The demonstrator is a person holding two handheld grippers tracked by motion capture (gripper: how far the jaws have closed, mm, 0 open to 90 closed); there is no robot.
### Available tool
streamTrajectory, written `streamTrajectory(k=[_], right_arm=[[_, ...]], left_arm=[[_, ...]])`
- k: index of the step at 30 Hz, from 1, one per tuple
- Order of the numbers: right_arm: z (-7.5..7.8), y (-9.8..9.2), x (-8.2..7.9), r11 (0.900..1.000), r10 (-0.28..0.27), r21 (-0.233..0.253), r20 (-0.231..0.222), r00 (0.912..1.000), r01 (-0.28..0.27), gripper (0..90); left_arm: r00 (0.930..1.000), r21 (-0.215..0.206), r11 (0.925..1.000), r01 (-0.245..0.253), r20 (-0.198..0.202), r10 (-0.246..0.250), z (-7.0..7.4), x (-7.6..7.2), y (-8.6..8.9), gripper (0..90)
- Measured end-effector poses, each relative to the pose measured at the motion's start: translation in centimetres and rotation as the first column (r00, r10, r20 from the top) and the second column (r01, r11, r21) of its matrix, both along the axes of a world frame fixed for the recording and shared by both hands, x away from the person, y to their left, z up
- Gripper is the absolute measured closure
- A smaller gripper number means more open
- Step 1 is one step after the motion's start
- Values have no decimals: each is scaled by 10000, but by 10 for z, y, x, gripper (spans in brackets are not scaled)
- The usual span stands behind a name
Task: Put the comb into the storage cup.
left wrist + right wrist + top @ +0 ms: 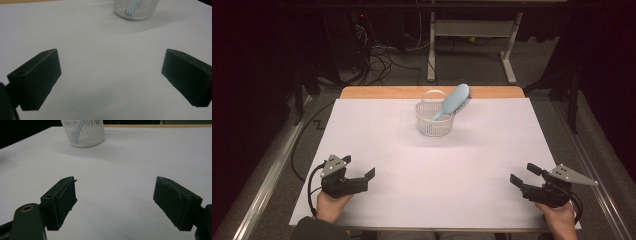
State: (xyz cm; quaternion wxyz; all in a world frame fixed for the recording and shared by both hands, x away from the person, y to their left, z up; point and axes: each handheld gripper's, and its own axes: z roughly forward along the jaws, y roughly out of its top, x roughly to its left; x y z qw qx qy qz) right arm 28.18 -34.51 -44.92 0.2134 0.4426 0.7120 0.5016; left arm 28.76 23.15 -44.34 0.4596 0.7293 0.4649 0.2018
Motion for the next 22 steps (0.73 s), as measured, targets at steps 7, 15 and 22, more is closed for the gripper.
streamTrajectory(k=[7, 15, 22], right_arm=[[0, 0, 0, 9999, -67, -115, 48, 10000, 68, 187], [0, 0, 0, 9999, -36, -136, -18, 10000, 36, 187], [0, 0, -1, 9999, -18, -161, 11, 10000, 18, 187]], left_arm=[[9998, 72, 9998, 163, -123, -162, -1, 2, -3, 15], [9997, -35, 9998, 211, -129, -211, -1, 5, -3, 15], [9997, -66, 9998, 198, -112, -199, -1, 6, -4, 16]])
